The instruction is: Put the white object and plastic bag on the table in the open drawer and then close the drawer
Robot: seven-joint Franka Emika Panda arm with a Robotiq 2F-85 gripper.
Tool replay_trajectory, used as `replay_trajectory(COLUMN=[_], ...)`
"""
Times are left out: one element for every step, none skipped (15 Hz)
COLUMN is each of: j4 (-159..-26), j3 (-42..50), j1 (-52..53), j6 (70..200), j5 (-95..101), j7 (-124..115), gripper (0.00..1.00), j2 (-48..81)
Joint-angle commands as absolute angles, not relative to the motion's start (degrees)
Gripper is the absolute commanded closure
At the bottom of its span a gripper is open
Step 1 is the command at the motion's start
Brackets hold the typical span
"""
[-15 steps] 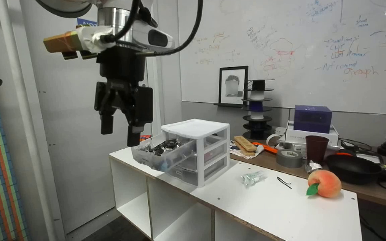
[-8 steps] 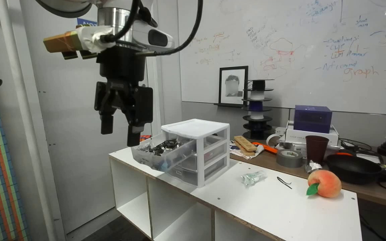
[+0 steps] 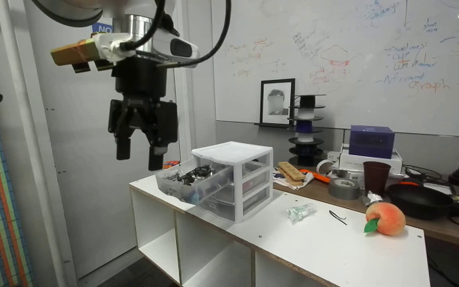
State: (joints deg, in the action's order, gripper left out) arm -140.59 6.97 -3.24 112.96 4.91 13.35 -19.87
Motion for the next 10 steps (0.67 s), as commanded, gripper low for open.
replay_trajectory(j4=[-137.6, -136.1, -134.5, -132.9, -130.9, -129.0, -126.7, -124.5, -122.3, -119.8], j3=[0.0, -2.2, -4.3, -5.8, -7.3, -8.6, -9.6, -10.3, -10.6, -10.7], j1=[-0.5, 0.6, 1.8, 2.8, 3.9, 4.8, 5.6, 6.2, 6.7, 7.1], j6=[111.0, 110.3, 109.8, 109.7, 109.5, 109.7, 110.3, 110.8, 111.1, 112.0], j5=[9.6, 10.8, 11.9, 12.7, 13.2, 13.8, 14.4, 15.4, 16.1, 16.6], j7=[7.0, 5.3, 3.9, 3.1, 2.4, 1.7, 1.0, 1.0, 1.2, 1.5], gripper=[0.0, 0.0, 0.0, 0.0, 0.0, 0.0, 0.0, 0.0, 0.0, 0.0], j2=[-18.6, -17.4, -15.8, -13.9, -11.3, -9.0, -6.1, -3.1, -0.2, 3.2])
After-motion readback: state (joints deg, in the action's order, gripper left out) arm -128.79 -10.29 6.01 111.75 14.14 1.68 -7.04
